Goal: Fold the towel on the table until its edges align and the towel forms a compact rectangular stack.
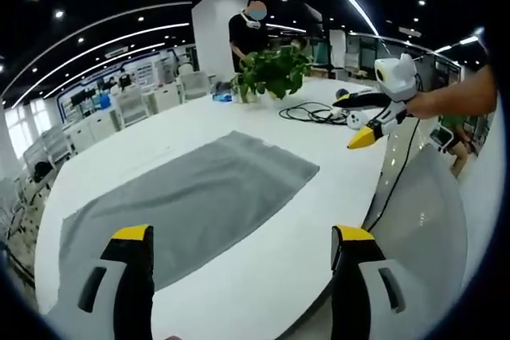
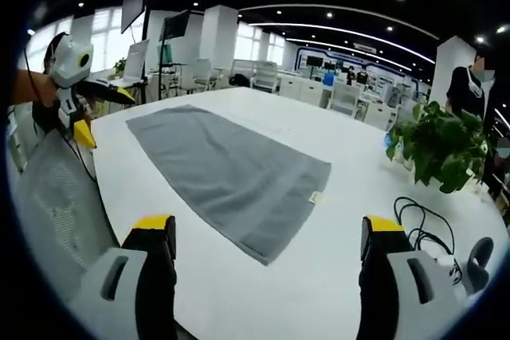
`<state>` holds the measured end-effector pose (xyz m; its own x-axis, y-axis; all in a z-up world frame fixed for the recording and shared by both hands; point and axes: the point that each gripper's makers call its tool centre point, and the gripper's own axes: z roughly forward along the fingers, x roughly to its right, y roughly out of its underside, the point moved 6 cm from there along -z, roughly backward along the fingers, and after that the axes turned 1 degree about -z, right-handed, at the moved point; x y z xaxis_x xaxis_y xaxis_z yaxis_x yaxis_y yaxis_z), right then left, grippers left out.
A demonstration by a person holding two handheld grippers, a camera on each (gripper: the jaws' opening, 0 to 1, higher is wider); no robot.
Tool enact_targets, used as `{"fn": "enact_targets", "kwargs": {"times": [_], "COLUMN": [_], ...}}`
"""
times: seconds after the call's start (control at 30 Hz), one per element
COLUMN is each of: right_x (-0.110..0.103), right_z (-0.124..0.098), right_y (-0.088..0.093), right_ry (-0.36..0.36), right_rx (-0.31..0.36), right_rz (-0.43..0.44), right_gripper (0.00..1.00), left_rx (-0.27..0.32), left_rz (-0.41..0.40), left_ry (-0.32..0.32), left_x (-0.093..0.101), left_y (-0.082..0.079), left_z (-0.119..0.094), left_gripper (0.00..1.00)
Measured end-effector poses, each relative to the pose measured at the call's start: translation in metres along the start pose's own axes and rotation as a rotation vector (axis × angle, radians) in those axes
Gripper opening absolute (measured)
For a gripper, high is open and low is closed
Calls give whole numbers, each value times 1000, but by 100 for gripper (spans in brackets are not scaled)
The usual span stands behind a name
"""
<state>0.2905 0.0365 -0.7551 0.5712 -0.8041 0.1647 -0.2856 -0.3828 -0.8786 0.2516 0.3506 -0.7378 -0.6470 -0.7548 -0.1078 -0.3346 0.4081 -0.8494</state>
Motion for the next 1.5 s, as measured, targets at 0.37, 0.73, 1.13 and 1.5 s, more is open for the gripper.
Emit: {"fn": "enact_targets", "kwargs": {"times": [0.37,0.73,1.13,1.5], "right_x": [29,64,96,111], "right_z": [7,21,34,55], "right_y": [-12,-23,-25,-18], "right_ry": [45,67,87,91], "right_rx": [21,35,41,22], "right_rz": [23,37,94,142], "right_gripper": [95,87,82,77], "left_rx": [2,-13,0,-42], "left_rz": [66,103,160,215], "left_ry": [105,177,224,309], "left_x": [15,50,83,110], "left_y": [-27,-51,-79,-76], "left_z": [22,57,98,135], "left_gripper": [94,87,73,65]}}
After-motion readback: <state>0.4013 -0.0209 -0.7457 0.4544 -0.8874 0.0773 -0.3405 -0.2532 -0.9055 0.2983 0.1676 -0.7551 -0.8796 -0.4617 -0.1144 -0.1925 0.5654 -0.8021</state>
